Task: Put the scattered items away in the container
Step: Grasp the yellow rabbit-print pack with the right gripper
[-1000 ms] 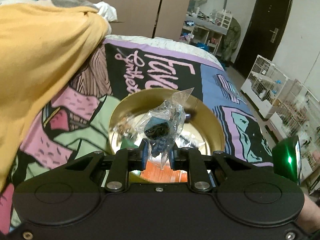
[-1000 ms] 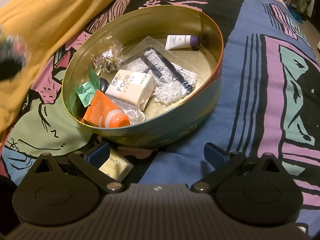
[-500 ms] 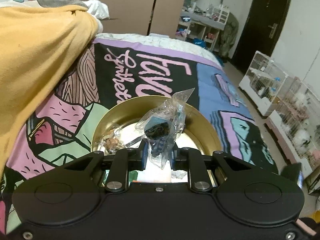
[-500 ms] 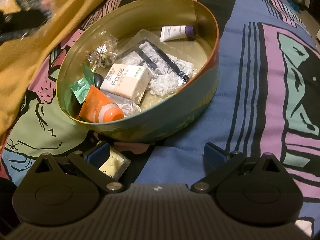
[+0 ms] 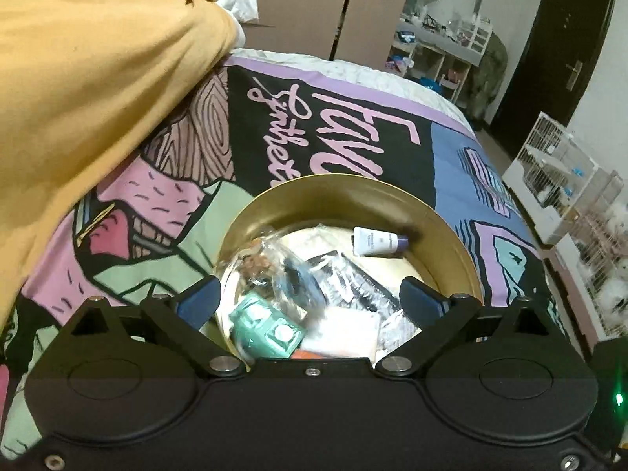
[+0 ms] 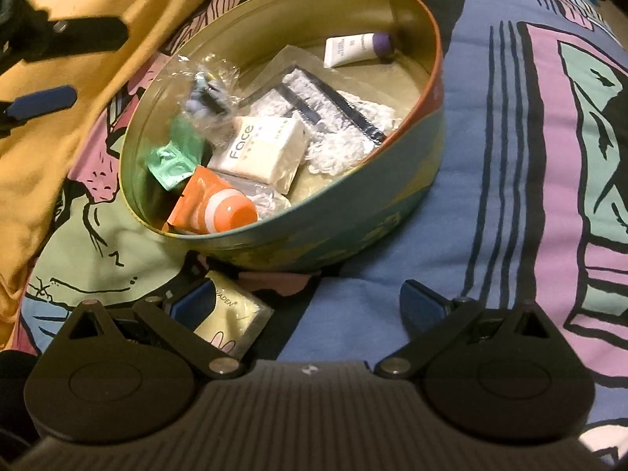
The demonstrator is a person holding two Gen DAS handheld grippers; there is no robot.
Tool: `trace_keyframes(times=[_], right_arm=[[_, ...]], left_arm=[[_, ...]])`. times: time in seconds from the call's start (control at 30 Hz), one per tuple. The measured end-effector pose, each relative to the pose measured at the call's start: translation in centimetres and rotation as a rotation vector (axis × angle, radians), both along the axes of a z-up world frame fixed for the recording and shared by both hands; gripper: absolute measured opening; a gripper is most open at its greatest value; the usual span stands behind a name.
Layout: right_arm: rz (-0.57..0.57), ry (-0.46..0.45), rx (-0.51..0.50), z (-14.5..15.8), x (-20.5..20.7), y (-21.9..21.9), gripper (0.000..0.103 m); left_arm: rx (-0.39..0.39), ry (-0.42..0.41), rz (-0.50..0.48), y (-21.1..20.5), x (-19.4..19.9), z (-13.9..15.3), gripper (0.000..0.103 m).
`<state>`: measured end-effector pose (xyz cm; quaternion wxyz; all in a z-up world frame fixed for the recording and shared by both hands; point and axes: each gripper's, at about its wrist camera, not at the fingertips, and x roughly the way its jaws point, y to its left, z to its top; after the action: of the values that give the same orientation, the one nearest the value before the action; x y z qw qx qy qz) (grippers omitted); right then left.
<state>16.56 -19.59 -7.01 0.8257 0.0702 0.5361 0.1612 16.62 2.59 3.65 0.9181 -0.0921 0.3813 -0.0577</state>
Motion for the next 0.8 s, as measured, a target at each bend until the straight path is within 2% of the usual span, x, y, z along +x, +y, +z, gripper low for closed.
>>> trace_keyframes(times=[0.17,0.43,0.57,0.7,0.8], right_arm=[[0.006,0.001,-0.008,0.0,0.0,0.3,0.103],[0.026,0.008,-0.012,0.0,-0.2,0.6,0.103],[0.074,0.013,-0.025,-0.2,-0.5,1.5,0.103],[0.113,0.005,-0.032,-0.3,-0.9,2.4,0.103],[0.126,-0.004,-0.029,-0.1,-1.2,2.9,0.103]], left_arm=[[-0.019,0.013,0.01,2.2,-2.0,-1.2,0.099],[-0.052,0.06,0.033,4.1,-5.8,-4.9,0.1],[-0.027,0.07,0.06,4.7,-7.1,-6.3,0.1],[0.021,0.044,0.106,5.1,-8.3,-7.1,0.1],[0.022,0.038,0.146,5.9,-8.6,-7.8,0.1]])
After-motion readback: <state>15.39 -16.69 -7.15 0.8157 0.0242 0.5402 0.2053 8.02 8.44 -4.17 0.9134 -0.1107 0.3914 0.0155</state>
